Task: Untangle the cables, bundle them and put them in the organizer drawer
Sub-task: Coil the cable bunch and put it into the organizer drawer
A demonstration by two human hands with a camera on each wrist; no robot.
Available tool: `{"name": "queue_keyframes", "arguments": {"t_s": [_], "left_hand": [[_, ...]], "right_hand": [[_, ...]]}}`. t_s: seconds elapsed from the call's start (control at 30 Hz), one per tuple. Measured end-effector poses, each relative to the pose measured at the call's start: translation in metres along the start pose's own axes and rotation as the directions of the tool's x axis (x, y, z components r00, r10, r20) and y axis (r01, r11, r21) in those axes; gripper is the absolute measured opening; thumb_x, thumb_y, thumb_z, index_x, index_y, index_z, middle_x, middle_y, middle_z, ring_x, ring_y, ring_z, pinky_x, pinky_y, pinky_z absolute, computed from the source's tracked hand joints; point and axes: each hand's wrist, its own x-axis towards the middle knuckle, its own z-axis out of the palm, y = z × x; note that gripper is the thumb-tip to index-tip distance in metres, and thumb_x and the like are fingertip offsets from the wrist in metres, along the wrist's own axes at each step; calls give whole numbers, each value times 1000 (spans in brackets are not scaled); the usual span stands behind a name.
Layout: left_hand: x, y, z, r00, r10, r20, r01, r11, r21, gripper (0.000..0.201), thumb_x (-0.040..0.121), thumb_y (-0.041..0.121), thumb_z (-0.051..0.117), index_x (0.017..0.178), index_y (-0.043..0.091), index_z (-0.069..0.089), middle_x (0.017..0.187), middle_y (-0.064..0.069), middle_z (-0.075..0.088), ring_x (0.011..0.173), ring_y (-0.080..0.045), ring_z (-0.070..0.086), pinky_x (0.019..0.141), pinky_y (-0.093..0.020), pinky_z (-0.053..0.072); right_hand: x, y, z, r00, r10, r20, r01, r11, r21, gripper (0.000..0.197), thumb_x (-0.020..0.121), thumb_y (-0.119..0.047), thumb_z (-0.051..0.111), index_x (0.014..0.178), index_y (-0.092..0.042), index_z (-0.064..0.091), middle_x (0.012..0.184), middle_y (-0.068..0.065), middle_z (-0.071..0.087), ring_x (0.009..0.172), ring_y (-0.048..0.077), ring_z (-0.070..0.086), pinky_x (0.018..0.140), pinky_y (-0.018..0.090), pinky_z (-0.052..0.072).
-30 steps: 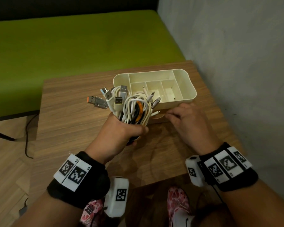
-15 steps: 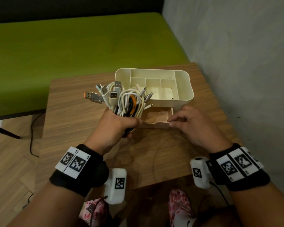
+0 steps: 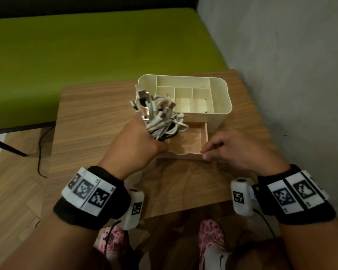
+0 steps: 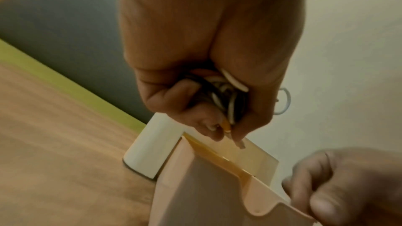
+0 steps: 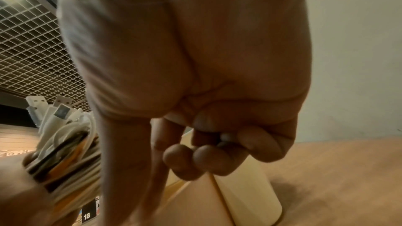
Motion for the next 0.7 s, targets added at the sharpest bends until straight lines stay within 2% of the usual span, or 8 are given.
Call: {"name": "queue_keyframes", "arguments": {"t_s": [0.07, 0.13, 0.27, 0.37, 0.47, 0.53, 0.6, 0.7], "left_hand": [[3, -2, 5, 999, 16, 31, -20, 992, 127, 60, 60, 52, 64, 119, 40, 58, 104, 18, 66, 95, -6, 64, 77, -28, 53], [4, 0, 8, 1000, 14, 27, -21, 957, 290, 58, 64, 54, 62, 120, 41, 53, 97, 9, 67, 86, -18, 66, 68, -38, 55], [-6, 16, 12, 998, 59, 21, -61, 853, 518, 61, 79, 43, 70, 128, 31, 36, 92, 0, 64, 76, -33, 61, 61, -41, 50], [-14, 27, 17, 990, 106, 96, -142, 791, 595, 58, 83, 39, 69, 128, 31, 32, 90, -2, 62, 74, -30, 60, 60, -39, 49], [-9, 25, 24, 986, 62, 157, -146, 778, 611, 50, 86, 36, 66, 124, 29, 35, 90, -1, 60, 71, -24, 52, 60, -37, 44], [-2, 21, 26, 984, 35, 173, -129, 809, 573, 44, 86, 34, 64, 122, 28, 38, 95, -1, 62, 74, -24, 54, 62, -37, 45], [5, 18, 26, 983, 15, 182, -115, 827, 550, 43, 84, 37, 64, 120, 29, 42, 98, 1, 63, 78, -25, 58, 64, -39, 50], [14, 15, 24, 974, 0, 226, -107, 881, 461, 47, 76, 48, 66, 116, 32, 48, 97, 7, 64, 82, -22, 63, 70, -40, 55]], "right_hand": [[-4, 1, -5, 997, -47, -55, 50, 998, 49, 7, 78, -37, 80, 83, -39, 76, 75, -21, 66, 75, -1, 59, 61, 19, 38], [-8, 1, -11, 975, -185, -121, 206, 959, 195, 8, 73, -37, 81, 81, -36, 77, 76, -14, 67, 74, 6, 60, 66, 23, 43], [-24, -9, -15, 833, -552, -49, 472, 661, 583, 14, 71, -26, 80, 84, -20, 80, 80, 4, 72, 76, 15, 66, 71, 24, 53], [-29, -11, -15, 752, -651, 102, 379, 554, 741, 22, 70, -26, 82, 90, -15, 80, 78, 2, 74, 71, 12, 69, 66, 21, 54], [-31, -10, -15, 745, -653, 138, 268, 483, 834, 25, 71, -17, 80, 95, -10, 79, 81, 11, 76, 65, 18, 71, 62, 26, 57], [-30, -12, -11, 791, -609, 63, 288, 461, 839, 27, 72, -11, 77, 99, -10, 78, 90, 10, 77, 72, 18, 73, 66, 26, 59], [-25, -15, -6, 826, -557, -92, 442, 538, 717, 34, 73, -5, 75, 107, -7, 74, 102, 4, 77, 89, 13, 74, 78, 24, 58], [-8, -16, 9, 730, -599, -330, 675, 707, 210, 40, 76, -16, 81, 116, -11, 72, 120, -3, 70, 109, 16, 66, 95, 26, 50]]}}
